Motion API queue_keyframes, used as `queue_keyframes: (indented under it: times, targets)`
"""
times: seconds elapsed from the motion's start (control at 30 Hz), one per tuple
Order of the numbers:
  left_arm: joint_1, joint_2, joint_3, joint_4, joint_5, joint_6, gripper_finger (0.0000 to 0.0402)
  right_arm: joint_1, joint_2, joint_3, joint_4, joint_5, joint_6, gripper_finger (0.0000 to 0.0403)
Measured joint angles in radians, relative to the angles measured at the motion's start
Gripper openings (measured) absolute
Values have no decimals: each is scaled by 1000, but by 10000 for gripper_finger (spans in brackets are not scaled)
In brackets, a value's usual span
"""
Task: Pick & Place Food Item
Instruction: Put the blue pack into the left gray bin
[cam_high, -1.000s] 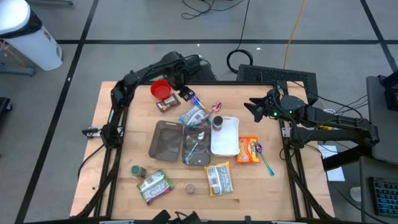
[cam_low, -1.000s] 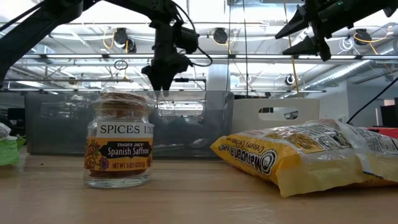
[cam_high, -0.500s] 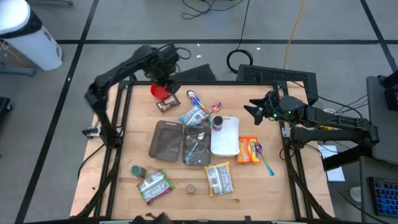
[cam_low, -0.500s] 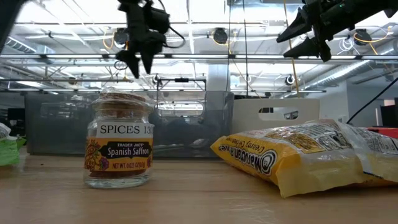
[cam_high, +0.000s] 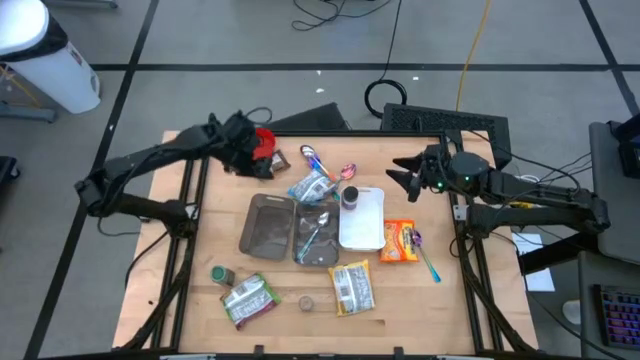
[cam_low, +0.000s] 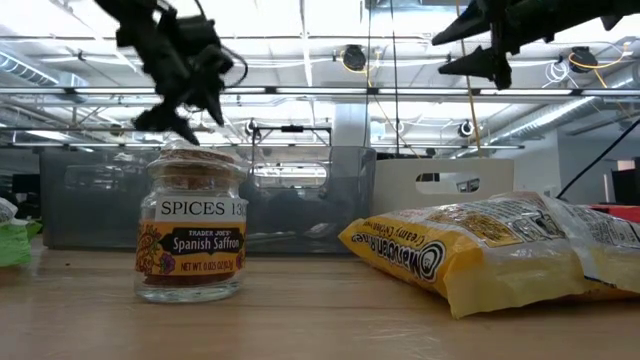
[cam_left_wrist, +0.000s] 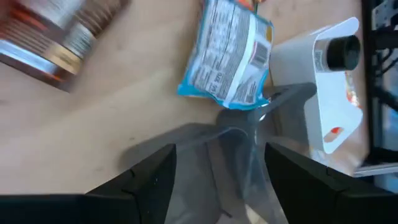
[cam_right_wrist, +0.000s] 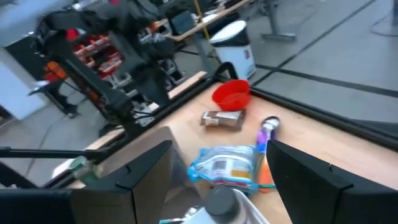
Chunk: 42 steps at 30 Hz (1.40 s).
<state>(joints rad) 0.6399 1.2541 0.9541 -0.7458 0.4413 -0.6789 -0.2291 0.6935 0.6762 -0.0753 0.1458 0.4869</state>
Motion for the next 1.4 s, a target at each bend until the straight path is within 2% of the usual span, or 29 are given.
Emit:
queue_keyframes:
  times: [0.2,0.37,0.53,0.63,0.8,1.1,1.4]
  targets:
    - [5,46,-136,250,99,-75,255,0,64,0,4,-41,49,251]
    - [38,130,-132,290,123,-49,255,0,102,0,27,-79,67,251]
    - [70,249,-99,291,221,23,255,-6,124,0,68,-103,81,251]
    - [84,301,-97,280,246,49,255,-6,127,0,74,-103,98,251]
    - [98,343,-94,269,244,91,255,-6,128,0,72,-103,104,251]
    - [100,377,-94,286,182,113,255,-6,128,0,76,-97,102,251]
    - [97,428,-94,378,219,92,255,-7,128,0,76,-96,103,251]
